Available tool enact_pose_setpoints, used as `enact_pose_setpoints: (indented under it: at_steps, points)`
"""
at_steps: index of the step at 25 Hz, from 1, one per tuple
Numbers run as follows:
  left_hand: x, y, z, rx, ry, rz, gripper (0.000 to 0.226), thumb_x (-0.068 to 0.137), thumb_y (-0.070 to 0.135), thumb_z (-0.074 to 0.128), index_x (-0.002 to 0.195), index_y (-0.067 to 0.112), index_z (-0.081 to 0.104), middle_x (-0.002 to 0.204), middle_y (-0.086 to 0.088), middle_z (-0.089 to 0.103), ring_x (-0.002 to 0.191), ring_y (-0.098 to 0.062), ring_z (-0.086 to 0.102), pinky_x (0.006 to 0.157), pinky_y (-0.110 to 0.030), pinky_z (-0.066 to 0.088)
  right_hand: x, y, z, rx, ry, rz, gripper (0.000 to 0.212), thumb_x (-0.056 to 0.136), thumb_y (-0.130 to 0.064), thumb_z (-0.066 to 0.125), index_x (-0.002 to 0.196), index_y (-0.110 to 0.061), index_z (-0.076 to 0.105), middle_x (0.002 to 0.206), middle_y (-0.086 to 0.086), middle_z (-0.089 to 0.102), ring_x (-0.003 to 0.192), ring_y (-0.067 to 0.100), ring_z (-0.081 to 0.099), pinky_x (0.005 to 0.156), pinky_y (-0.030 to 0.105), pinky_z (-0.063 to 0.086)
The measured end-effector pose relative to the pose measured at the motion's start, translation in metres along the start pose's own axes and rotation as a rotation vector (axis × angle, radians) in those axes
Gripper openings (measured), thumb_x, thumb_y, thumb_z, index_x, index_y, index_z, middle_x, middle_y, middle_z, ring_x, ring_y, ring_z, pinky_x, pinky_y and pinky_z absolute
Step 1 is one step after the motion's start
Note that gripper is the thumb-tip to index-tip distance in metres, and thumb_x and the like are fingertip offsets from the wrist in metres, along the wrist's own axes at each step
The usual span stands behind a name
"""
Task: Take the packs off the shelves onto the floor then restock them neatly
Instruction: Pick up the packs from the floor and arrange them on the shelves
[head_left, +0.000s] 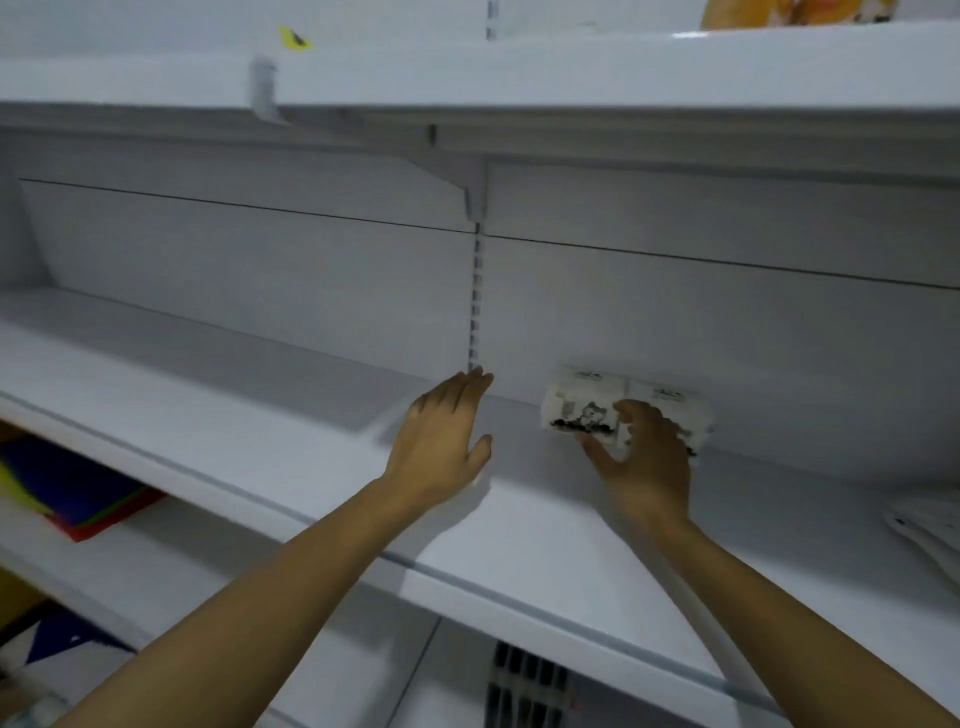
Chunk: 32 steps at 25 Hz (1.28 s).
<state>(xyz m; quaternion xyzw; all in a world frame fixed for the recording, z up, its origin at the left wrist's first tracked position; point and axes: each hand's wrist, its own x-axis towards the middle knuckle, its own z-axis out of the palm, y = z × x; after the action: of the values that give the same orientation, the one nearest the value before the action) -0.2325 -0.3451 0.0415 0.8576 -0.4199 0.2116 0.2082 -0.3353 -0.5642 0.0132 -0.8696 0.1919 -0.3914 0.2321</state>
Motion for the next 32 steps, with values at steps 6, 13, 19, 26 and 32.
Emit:
enact_pose_setpoints:
  at_steps: [6,13,19,26,32]
  points:
    - [-0.107,-0.089,-0.101,0.280,0.016,0.013,0.065,0.089,0.029,0.058,0.147,0.015,0.031,0.152,-0.003,0.036,0.139,-0.022,0.036,0.112,-0.038,0.029,-0.051,-0.141,0.062,-0.033,-0.143,-0.295,0.058,0.083,-0.047,0.068,0.126,-0.009,0.055,0.122,0.008,0.061,0.113,0.028,0.055,0.094,0.041,0.041]
    - [-0.293,-0.213,-0.205,0.659,-0.120,-0.049,0.077,0.074,0.031,0.073,0.142,0.011,0.043,0.149,-0.007,0.042,0.137,-0.023,0.041,0.109,-0.044,0.037,-0.190,-0.336,0.179,-0.075,-0.305,-0.903,0.060,0.078,-0.051,0.063,0.125,-0.014,0.058,0.120,0.004,0.063,0.107,0.025,0.061,0.091,0.039,0.047]
    - [-0.404,-0.282,-0.225,0.684,-0.273,-0.262,0.078,0.078,0.039,0.069,0.145,0.010,0.039,0.149,-0.006,0.042,0.139,-0.022,0.038,0.110,-0.043,0.033,-0.281,-0.404,0.248,-0.110,-0.533,-1.091,0.073,0.072,-0.054,0.070,0.132,-0.015,0.051,0.126,0.008,0.061,0.109,0.025,0.062,0.094,0.042,0.049]
    - [-0.449,-0.355,-0.179,0.524,-0.440,-0.481,0.072,0.099,0.043,0.037,0.154,0.014,-0.002,0.162,-0.001,0.002,0.149,-0.019,-0.010,0.117,-0.042,-0.012,-0.302,-0.415,0.343,-0.171,-0.778,-1.076,0.074,0.075,-0.057,0.064,0.136,-0.017,0.051,0.133,0.007,0.058,0.114,0.023,0.061,0.099,0.044,0.046]
    - [-0.471,-0.445,-0.126,0.357,-0.634,-0.764,0.073,0.100,0.043,0.038,0.154,0.016,-0.002,0.162,0.001,0.000,0.149,-0.018,-0.009,0.121,-0.042,-0.005,-0.308,-0.406,0.473,-0.104,-1.079,-0.955,0.072,0.076,-0.052,0.057,0.134,-0.010,0.052,0.130,0.014,0.060,0.107,0.027,0.064,0.095,0.047,0.048]
